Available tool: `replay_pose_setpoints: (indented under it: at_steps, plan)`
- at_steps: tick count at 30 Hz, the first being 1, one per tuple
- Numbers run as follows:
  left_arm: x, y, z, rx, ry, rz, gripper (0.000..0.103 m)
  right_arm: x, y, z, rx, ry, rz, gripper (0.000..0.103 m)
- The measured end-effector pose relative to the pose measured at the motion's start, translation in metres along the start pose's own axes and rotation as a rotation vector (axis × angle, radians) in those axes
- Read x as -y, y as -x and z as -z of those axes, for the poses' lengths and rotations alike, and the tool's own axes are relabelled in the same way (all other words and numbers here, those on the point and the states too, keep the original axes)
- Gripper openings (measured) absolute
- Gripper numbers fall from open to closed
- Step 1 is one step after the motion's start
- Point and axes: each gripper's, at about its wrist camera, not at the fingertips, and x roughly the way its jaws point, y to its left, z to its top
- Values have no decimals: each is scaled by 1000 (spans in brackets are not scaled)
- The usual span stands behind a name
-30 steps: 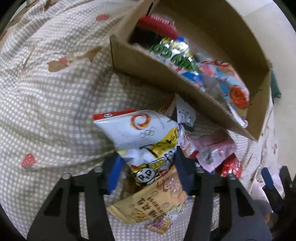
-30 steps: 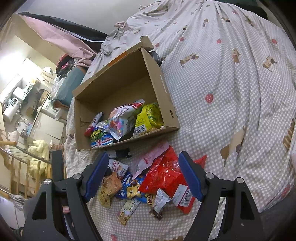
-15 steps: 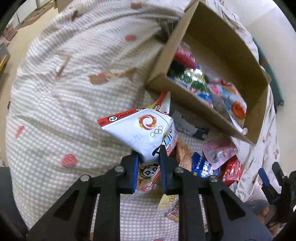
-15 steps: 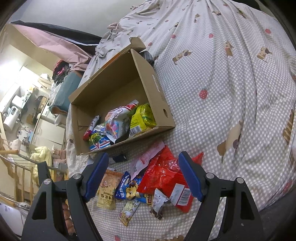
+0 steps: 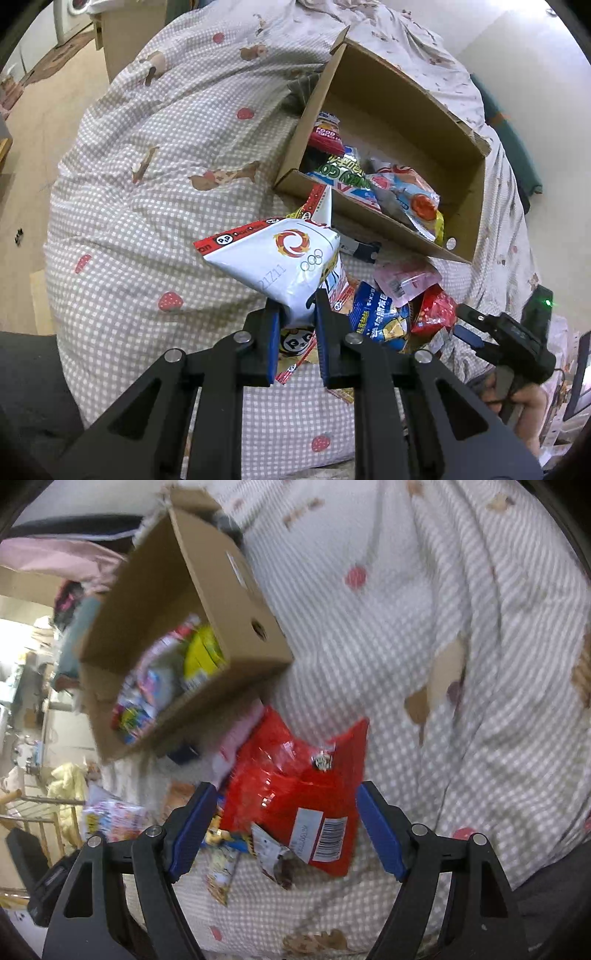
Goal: Organize snacks
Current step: 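Grasp the white Power bag with left tool while right tool grasps red bag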
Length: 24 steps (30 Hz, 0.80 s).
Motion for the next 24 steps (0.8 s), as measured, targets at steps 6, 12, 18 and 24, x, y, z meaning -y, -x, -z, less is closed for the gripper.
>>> replay_pose_setpoints:
  at_steps: [6,12,18,24]
  plan:
    - [14,-15,6,-12,-26,-10,14,0,-31,-3,-77,-2,63,80]
    - [24,-19,7,-7,-58,-14,14,-7,-41,-3,-90,33,75,59]
    - [20,-16,6,10,-55,-26,14,-32,-25,8,-41,124,34,46]
    - [12,-12,4,30,-37,-40,14,-41,1,27,-3,187,-1,43]
